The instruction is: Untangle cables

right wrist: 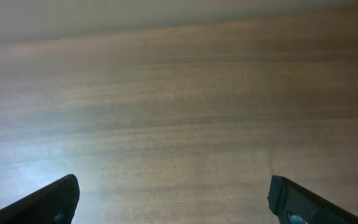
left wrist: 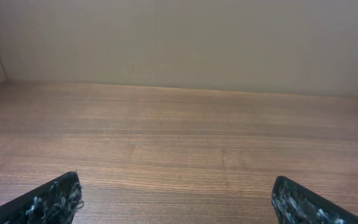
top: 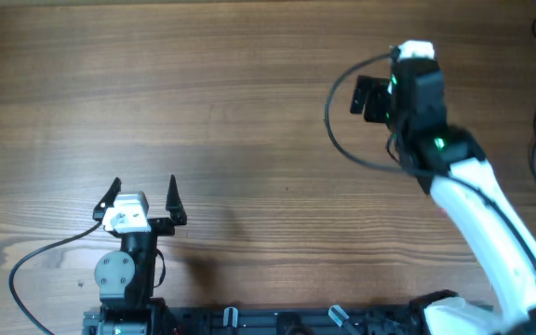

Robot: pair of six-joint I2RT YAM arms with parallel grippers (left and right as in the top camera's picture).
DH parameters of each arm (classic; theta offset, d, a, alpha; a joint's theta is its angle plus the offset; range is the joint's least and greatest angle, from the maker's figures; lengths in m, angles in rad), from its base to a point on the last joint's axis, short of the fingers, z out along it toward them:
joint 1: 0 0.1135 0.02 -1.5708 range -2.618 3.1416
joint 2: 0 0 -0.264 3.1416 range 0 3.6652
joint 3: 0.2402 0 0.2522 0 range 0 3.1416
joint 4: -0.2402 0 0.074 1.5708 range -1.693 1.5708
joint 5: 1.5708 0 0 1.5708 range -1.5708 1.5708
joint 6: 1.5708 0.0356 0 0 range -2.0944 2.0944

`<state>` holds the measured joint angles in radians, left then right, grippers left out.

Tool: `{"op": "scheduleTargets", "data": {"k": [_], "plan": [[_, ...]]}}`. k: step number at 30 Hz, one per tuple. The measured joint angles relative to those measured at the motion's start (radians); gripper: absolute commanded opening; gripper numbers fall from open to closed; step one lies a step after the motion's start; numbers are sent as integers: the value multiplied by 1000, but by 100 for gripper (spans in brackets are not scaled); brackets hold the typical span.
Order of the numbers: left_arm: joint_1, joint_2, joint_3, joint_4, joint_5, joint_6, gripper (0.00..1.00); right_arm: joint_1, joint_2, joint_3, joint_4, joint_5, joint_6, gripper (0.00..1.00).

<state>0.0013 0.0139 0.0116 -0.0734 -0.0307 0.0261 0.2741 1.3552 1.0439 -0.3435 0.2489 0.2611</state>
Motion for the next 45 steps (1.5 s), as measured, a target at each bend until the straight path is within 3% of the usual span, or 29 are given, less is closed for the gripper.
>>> {"op": "scheduleTargets", "data": {"k": [14,34,45], "plan": [[0,0,0,0,0,0,100,-81,-439,-439,256,-74,3,100],[0,0,0,0,0,3,100,-140,-1000,-787,284,-168,-5,100],[0,0,0,0,0,4,100,-227,-1122,-903,372,-258,-14,100]]}}
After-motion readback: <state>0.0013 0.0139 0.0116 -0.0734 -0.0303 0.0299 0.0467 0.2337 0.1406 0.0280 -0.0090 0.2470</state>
